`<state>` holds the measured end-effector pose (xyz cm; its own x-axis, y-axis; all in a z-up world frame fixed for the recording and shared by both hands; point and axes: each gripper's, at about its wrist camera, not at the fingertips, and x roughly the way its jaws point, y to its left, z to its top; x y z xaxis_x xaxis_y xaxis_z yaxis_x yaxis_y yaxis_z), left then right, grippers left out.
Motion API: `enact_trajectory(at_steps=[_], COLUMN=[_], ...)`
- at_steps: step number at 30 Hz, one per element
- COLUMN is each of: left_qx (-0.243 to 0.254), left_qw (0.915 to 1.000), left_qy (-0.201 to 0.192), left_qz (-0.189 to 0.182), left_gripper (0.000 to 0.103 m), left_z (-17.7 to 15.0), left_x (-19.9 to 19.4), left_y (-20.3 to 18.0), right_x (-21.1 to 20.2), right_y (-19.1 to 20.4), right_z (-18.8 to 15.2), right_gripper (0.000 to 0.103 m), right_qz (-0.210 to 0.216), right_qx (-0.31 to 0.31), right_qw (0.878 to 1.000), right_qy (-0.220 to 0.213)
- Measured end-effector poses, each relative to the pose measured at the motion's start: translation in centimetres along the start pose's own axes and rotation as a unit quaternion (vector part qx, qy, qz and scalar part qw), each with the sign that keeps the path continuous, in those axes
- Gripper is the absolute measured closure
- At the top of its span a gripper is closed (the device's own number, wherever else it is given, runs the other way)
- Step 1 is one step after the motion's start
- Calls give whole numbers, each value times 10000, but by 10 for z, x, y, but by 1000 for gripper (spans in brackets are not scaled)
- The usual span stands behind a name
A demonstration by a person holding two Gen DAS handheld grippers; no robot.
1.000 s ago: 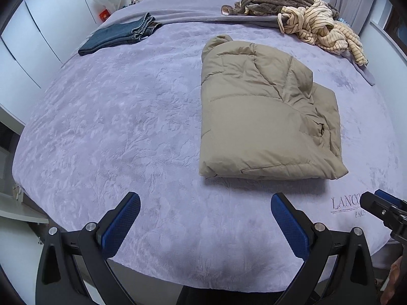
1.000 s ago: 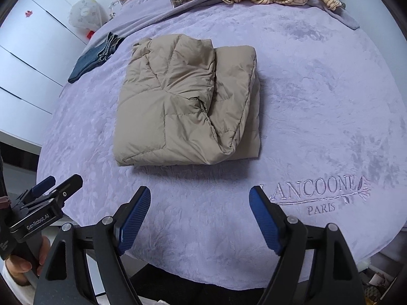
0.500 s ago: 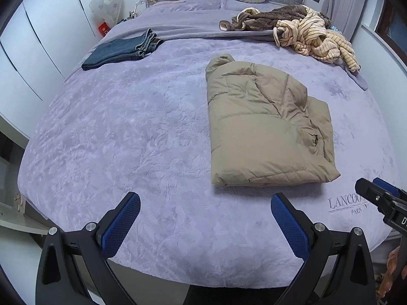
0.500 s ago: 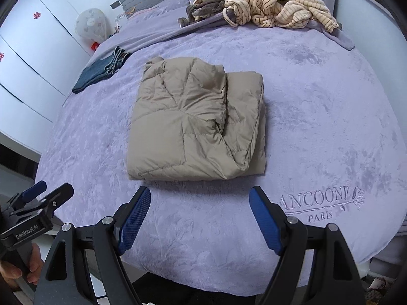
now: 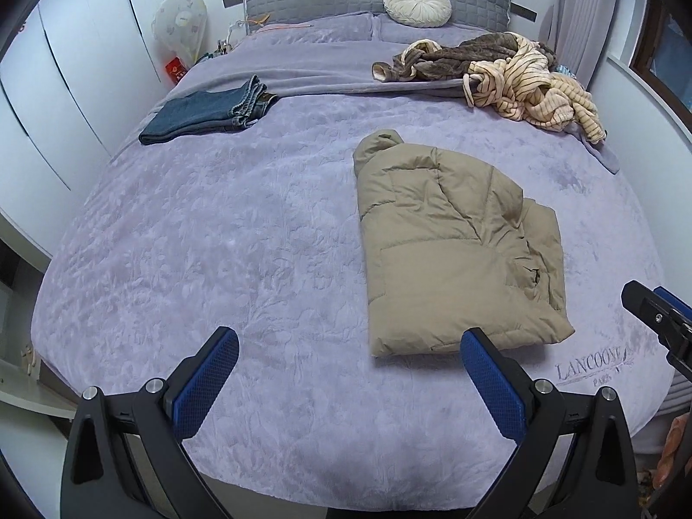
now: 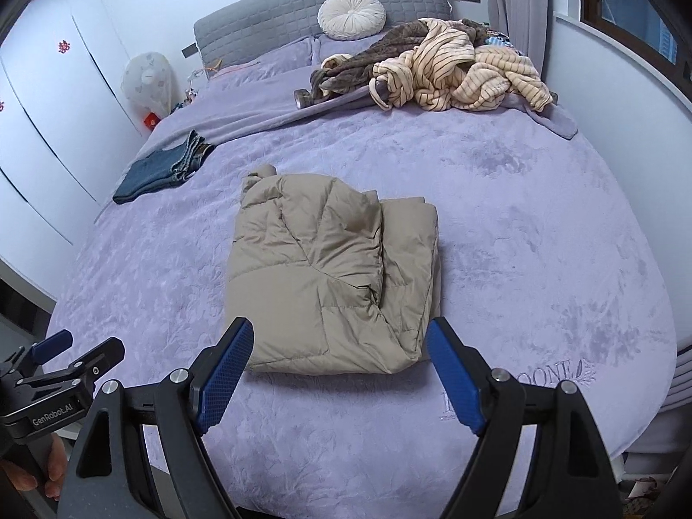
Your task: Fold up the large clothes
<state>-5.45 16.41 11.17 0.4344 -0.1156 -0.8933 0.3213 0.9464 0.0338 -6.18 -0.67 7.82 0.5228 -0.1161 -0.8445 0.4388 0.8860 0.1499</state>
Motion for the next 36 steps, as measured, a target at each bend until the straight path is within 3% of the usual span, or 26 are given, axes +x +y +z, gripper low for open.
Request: enact_trajectory(at_steps=[11, 36], left_qx=[-134, -121], left_qw=[9997, 9995], left_qy=[-205, -289], left_qz=[18, 57], left_gripper=[0, 0], left_z=[9, 15], left_x=[-13, -16], left_y=[-4, -11], right_x=[-9, -7], right_y=[12, 13], right_z=[15, 19], right_gripper=[19, 19], right_qz=[-267, -289], right_qx=[-301, -328], right_qw=[9992, 9990], right_qy=[0, 37])
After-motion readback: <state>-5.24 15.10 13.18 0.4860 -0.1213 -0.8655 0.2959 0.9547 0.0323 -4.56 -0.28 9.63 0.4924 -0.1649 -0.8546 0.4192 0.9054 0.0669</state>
